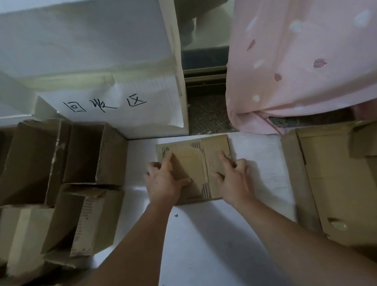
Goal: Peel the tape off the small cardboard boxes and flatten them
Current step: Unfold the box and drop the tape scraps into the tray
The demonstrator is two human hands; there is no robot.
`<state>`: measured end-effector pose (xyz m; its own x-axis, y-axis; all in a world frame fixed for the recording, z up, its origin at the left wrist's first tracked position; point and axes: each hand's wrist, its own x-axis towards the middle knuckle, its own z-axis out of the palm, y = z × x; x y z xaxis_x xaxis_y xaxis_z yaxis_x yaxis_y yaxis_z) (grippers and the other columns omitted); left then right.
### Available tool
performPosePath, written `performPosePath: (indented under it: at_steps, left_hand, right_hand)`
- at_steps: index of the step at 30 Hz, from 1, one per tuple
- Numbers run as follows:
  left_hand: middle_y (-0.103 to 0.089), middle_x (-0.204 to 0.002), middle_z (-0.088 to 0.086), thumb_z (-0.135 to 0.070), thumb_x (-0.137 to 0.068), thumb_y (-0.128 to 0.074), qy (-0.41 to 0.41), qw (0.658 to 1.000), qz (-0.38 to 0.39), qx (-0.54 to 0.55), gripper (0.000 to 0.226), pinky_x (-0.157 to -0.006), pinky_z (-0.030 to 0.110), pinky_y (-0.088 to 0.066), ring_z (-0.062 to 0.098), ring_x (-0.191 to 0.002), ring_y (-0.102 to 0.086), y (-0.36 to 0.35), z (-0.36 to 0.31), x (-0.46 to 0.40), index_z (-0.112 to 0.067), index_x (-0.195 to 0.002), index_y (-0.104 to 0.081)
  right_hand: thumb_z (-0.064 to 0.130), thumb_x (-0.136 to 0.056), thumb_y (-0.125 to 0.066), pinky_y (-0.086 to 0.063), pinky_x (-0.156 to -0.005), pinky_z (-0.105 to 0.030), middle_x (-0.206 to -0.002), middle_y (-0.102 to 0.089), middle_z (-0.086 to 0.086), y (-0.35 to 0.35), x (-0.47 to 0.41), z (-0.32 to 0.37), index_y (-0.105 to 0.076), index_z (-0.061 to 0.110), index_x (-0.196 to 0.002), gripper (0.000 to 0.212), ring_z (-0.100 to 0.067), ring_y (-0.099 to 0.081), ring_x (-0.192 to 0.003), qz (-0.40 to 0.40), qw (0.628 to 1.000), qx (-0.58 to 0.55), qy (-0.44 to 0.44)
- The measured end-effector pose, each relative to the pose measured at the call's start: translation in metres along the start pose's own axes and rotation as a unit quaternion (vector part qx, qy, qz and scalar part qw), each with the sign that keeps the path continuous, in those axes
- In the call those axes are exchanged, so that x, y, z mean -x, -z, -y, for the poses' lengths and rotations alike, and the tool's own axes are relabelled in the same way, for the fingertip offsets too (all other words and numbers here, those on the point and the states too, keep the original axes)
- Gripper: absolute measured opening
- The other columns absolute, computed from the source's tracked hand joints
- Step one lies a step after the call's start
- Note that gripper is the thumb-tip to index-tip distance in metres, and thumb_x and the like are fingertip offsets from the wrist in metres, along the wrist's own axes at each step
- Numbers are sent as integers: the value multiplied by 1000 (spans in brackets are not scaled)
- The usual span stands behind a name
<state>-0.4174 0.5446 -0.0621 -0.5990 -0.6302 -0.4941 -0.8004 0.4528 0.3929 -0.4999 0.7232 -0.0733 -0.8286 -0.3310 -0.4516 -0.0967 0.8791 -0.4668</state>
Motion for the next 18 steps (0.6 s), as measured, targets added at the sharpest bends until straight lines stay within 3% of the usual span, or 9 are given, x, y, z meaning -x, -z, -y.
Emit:
performPosePath:
  at_steps: [2, 5, 7, 9, 11, 18]
  left_hand:
    - [-30, -140, 5, -35, -76, -91, 15, 998, 4, 65, 101, -108, 52, -45, 33, -130, -39, -3, 8, 7, -50, -154, -29]
    - [-32, -140, 7, -31, -75, -92, 20, 995, 10, 92, 100, -112, 50, -42, 33, -131, -38, -5, 14, 16, -50, -153, -33]
    - [-33, -141, 8, -37, -76, -91, 22, 993, 21, 114, 97, -113, 49, -41, 33, -132, -39, -4, 14, 15, -50, -152, -33]
    - [-34, -141, 9, -50, -80, -85, 27, 989, 31, 139, 87, -112, 51, -44, 34, -131, -43, -2, 15, 13, -50, -150, -34]
    - [-34, -136, 6, -52, -83, -81, 27, 989, 24, 146, 75, -109, 53, -48, 35, -126, -48, -2, 15, 11, -49, -144, -38]
    - [-26, -121, -4, -25, -86, -84, -25, 986, -48, 160, 67, -104, 45, -51, 25, -113, -47, -18, 12, 11, -41, -136, -43]
  right_hand:
    - [41, -94, -66, -39, -101, -42, -134, -35, -9, -5, 7, -1, -34, 38, -154, 68, -34, -40, -119, -42, 999, 4, -23]
    - [41, -85, -79, -43, -102, -48, -147, -36, -14, -3, 10, -3, -28, 23, -154, 88, -38, -41, -130, -50, 989, -62, -128]
    - [51, -76, -84, -48, -99, -49, -141, -48, -13, -1, 3, -8, -38, 16, -147, 92, -37, -48, -128, -38, 979, -116, -166]
    - [60, -66, -86, -56, -92, -45, -125, -63, -9, 2, -3, -9, -56, 13, -129, 85, -32, -61, -115, -27, 969, -167, -178]
    - [60, -65, -87, -59, -86, -40, -116, -69, -7, 1, -5, -9, -65, 12, -119, 76, -29, -66, -105, -6, 970, -176, -169]
    - [56, -78, -81, -49, -71, -35, -114, -58, -6, -5, -2, -4, -58, 9, -115, 64, -28, -61, -96, -43, 981, -107, -156]
